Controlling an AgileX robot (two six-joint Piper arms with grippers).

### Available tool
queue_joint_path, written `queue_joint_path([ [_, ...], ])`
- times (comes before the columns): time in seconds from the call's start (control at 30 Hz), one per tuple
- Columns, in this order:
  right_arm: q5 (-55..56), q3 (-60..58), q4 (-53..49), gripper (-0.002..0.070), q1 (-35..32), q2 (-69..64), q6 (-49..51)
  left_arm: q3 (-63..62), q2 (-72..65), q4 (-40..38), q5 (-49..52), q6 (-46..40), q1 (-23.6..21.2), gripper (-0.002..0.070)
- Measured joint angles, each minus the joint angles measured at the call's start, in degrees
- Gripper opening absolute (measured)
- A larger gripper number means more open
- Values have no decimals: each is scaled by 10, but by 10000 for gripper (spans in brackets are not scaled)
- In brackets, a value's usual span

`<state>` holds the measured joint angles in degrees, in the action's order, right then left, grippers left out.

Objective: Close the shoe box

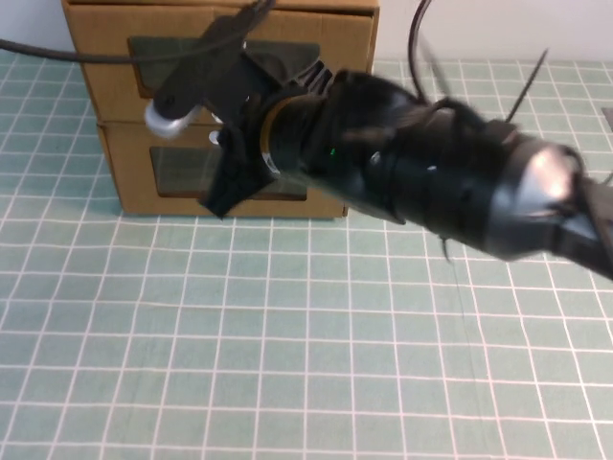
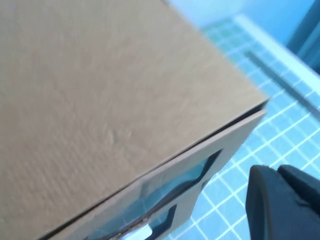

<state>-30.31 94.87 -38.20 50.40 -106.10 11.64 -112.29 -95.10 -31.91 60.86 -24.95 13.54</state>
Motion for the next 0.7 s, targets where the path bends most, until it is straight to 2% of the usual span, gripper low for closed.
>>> queue_joint_path([
  [0.13, -148, 27, 90, -14, 11, 38, -123, 0, 48, 16, 4, 10, 0, -5],
  [0.27, -234, 52, 108, -14, 0, 73, -148, 18, 109, 62, 13, 35, 0, -5],
  [0.37, -248, 60, 115, -14, -29, 114, -139, 62, 168, 104, 10, 55, 0, -5],
  [0.5, -266, 62, 166, -14, -101, 190, -116, 157, 264, 156, -16, 76, 0, -5],
  [0.7, -236, 15, 262, -14, -201, 332, -109, 338, 431, 182, -99, 81, 0, -5],
])
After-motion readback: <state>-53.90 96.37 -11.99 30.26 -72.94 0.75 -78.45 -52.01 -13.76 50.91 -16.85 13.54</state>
